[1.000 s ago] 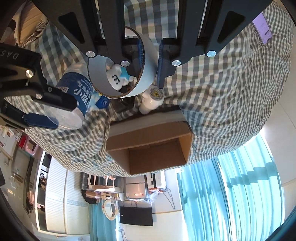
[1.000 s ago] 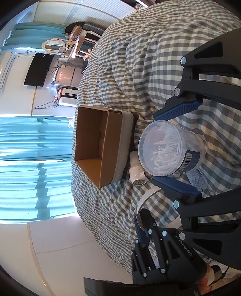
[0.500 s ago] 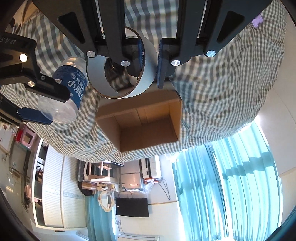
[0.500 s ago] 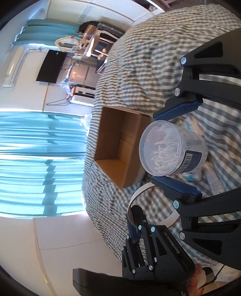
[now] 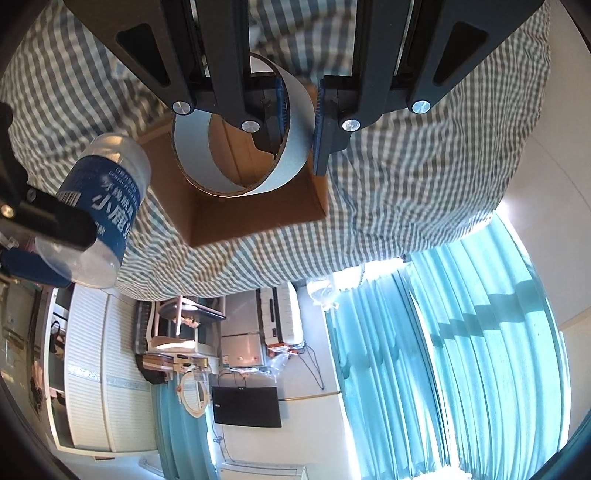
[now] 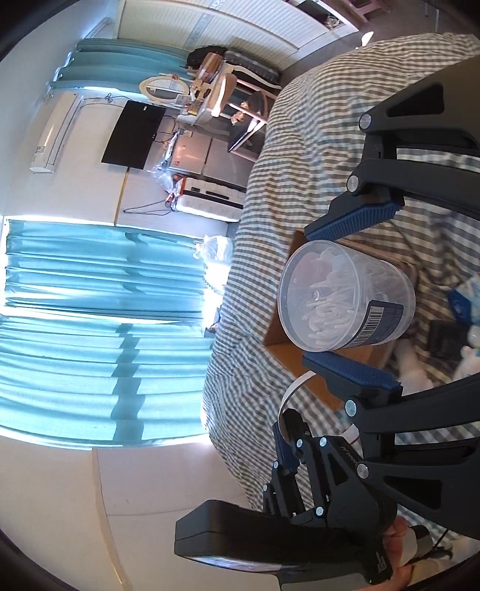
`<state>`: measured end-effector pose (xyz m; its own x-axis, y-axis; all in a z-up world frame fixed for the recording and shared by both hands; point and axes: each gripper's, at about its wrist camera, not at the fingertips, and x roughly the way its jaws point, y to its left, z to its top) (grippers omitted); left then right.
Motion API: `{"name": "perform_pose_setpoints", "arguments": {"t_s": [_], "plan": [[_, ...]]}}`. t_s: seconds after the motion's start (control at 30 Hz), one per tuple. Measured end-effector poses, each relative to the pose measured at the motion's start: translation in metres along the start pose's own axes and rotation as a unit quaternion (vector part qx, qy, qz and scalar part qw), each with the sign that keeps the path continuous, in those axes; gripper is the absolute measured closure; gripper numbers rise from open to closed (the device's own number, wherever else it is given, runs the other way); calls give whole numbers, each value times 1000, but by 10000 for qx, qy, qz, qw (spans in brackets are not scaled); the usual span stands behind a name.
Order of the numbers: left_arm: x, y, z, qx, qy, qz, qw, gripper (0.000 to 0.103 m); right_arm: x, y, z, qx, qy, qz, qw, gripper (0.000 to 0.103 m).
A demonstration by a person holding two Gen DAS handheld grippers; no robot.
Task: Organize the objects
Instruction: 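Carry the tape roll and swab tub with both grippers into the cardboard box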
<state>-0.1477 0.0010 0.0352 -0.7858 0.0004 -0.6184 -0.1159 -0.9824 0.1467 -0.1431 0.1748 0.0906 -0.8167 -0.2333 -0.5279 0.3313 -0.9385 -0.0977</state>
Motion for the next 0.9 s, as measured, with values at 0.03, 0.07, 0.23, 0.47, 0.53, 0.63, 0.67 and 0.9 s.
{"name": "perform_pose_setpoints", "arguments": {"t_s": [0.03, 0.07, 0.23, 0.47, 0.53, 0.63, 0.67, 0.9], "plan": [[7, 2, 5, -12, 15, 14, 10000, 91, 7, -2, 6, -4, 1, -9, 10000, 42], [13, 4, 10, -33, 31, 30, 10000, 91, 14, -4, 11, -2, 6, -13, 10000, 42], [49, 12, 24, -56, 176, 71, 9998, 91, 63, -14, 31, 21, 143, 32, 9999, 42], [110, 6, 27, 52, 467, 56, 9989, 91, 137, -26, 31, 57, 575, 136, 9982, 42], [125, 1, 26, 150, 518, 102, 9985, 91, 157, -30, 26, 59, 728, 169, 9972, 42], [145, -6, 21, 211, 654, 69, 9976, 91, 178, -38, 16, 72, 876, 167, 9960, 42], [152, -7, 19, 226, 702, 58, 9973, 91, 183, -39, 14, 95, 904, 184, 9957, 42], [186, -17, 10, 247, 973, -36, 9949, 91, 209, -48, -10, 221, 1150, 303, 9927, 42]]}}
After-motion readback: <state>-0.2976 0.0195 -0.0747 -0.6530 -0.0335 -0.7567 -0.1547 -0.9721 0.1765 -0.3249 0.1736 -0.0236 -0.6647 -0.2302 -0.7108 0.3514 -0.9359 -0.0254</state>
